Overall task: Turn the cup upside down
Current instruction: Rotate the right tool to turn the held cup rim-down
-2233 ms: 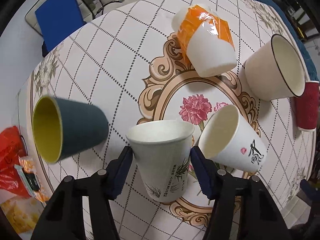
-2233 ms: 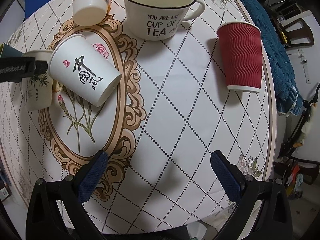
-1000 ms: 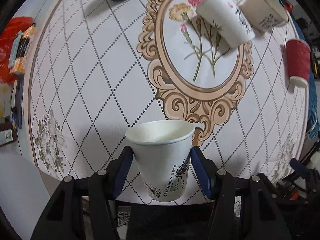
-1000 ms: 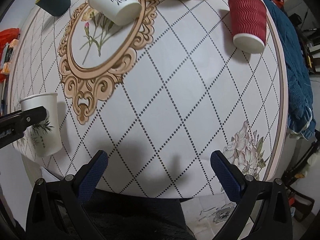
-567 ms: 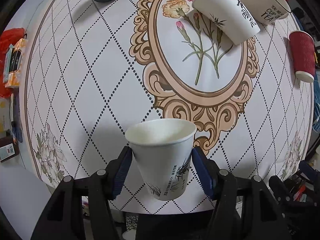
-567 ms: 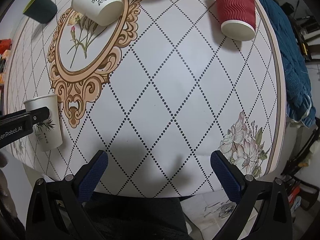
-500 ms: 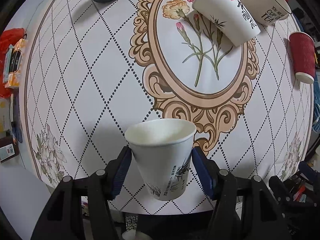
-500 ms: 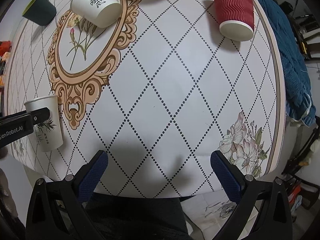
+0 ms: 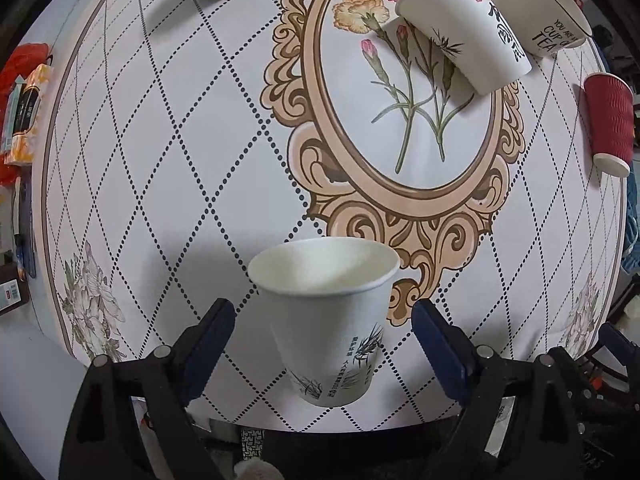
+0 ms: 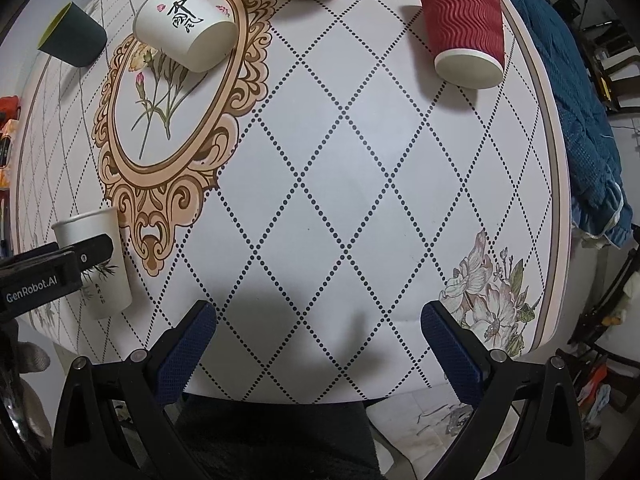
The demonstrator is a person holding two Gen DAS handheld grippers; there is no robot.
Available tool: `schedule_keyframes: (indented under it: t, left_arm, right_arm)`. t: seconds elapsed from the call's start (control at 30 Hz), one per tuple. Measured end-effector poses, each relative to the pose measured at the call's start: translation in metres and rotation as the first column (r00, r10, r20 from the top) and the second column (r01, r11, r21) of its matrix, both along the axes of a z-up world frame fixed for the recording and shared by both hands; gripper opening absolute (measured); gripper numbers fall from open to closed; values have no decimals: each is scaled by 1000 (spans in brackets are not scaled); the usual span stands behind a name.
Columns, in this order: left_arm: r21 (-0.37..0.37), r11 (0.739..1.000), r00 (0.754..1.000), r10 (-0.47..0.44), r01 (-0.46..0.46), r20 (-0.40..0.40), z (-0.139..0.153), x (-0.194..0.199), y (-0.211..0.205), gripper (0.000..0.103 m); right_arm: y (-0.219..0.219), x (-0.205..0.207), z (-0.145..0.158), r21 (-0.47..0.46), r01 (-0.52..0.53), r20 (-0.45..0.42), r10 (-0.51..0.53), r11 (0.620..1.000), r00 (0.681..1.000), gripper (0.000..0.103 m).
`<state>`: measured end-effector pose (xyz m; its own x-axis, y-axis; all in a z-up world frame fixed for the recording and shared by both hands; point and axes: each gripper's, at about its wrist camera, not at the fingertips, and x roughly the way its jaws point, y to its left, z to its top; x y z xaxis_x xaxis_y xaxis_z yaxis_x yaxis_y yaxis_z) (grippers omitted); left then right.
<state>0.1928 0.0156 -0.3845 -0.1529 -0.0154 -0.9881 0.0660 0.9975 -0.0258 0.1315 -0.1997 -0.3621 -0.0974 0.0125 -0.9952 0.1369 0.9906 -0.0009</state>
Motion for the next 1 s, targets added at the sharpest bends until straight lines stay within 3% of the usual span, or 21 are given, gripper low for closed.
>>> schedule_keyframes:
  t: [0.23, 0.43, 0.73, 1.0]
  left_arm:
    - [-16, 999, 999, 33, -32, 30, 13, -5, 17, 90]
    - [-19, 995, 988, 99, -97, 115, 57, -16, 40, 90]
    - [65, 980, 966, 171, -187, 196, 108, -59, 106, 90]
    - [78, 969, 952, 213, -235, 221, 98, -77, 149, 90]
  right_arm:
    - [5, 3, 5, 2, -7, 9, 7, 1000, 1000, 103]
    - [19, 4, 23, 28, -22, 29, 21, 999, 999, 103]
    - [69, -8, 57, 105, -126, 75, 119, 986, 990, 103]
    - [124, -13, 80, 119, -174, 122, 160, 977, 980, 103]
